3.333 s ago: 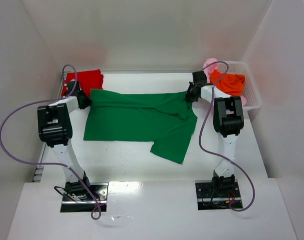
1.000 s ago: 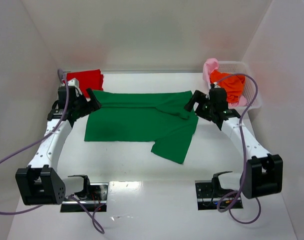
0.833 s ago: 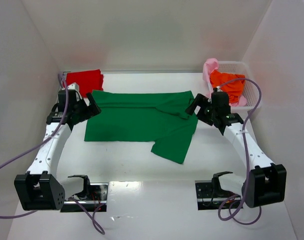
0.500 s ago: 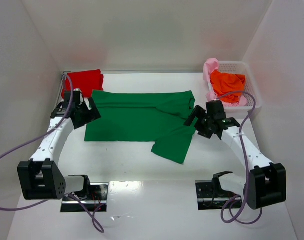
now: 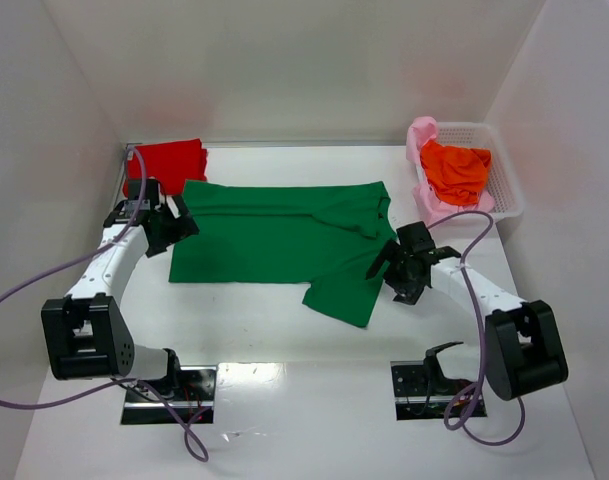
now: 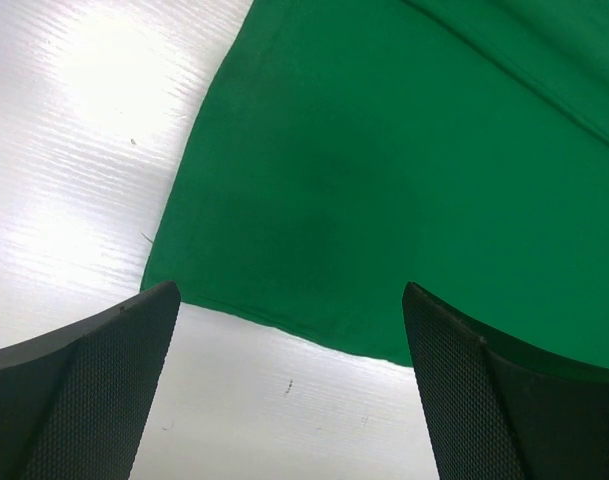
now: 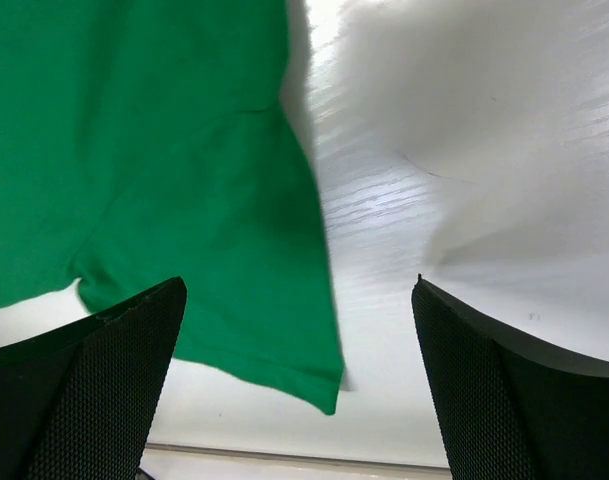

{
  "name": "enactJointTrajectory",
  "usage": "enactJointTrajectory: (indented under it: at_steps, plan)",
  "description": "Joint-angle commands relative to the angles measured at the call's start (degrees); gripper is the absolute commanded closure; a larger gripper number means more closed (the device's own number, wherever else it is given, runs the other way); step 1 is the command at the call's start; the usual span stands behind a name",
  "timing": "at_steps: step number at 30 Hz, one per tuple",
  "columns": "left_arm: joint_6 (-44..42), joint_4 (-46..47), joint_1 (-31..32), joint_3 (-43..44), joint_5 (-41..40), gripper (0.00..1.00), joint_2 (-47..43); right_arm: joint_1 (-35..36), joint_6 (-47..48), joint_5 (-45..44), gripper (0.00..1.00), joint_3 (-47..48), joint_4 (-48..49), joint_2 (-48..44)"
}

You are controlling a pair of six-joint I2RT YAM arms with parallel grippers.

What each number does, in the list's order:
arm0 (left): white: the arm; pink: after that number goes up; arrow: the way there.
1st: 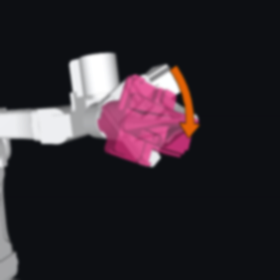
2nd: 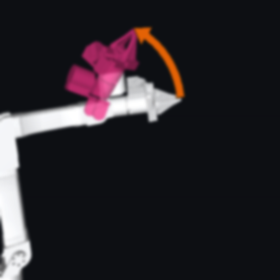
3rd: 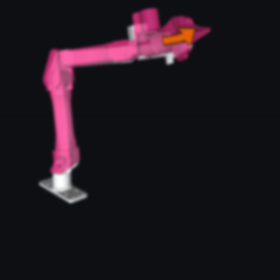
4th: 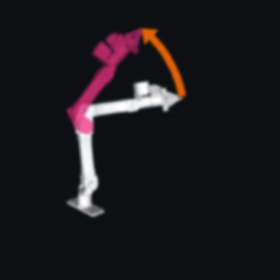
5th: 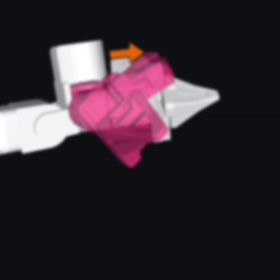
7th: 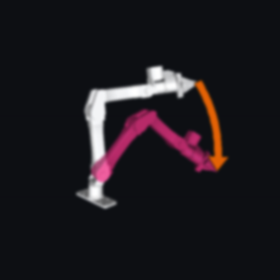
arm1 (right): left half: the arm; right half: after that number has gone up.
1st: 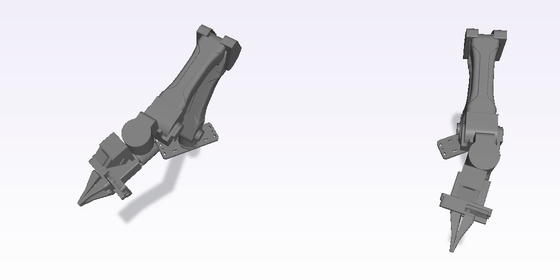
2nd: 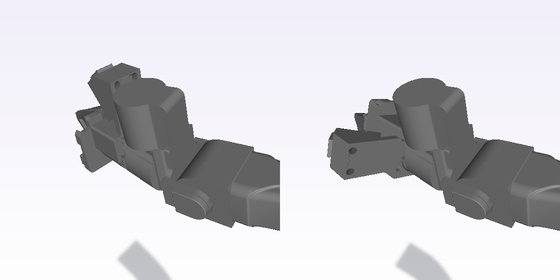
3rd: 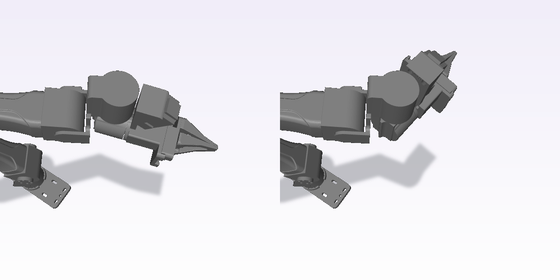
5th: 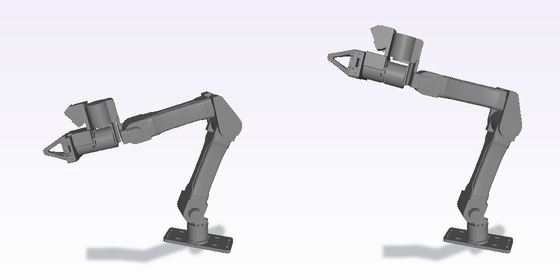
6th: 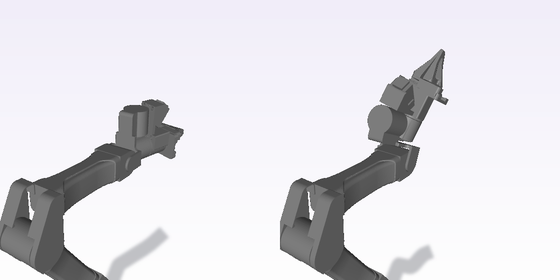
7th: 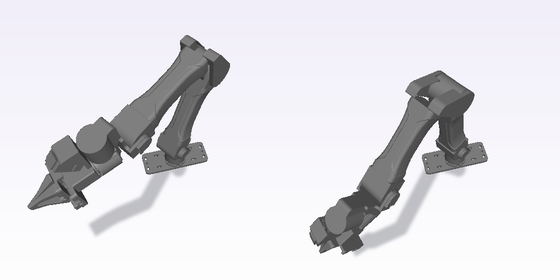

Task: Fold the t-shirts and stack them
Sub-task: Grap the side of the flattened tshirt closest away from the robot with both arms

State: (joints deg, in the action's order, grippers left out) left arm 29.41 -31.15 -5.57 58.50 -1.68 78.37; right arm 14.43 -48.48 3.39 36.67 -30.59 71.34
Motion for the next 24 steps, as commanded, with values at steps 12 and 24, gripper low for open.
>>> enactJointTrajectory:
  at_steps: [12,24]
  plan:
    - [2.06,2.50,-3.40,1.00,-2.53,0.00,1.26,7.62,-1.78,-2.77,0.40,3.32,4.58,12.16]
    - [3.80,1.45,-3.92,-0.86,-0.24,0.02,1.89,7.63,-2.49,-5.57,0.88,3.32,2.81,9.71]
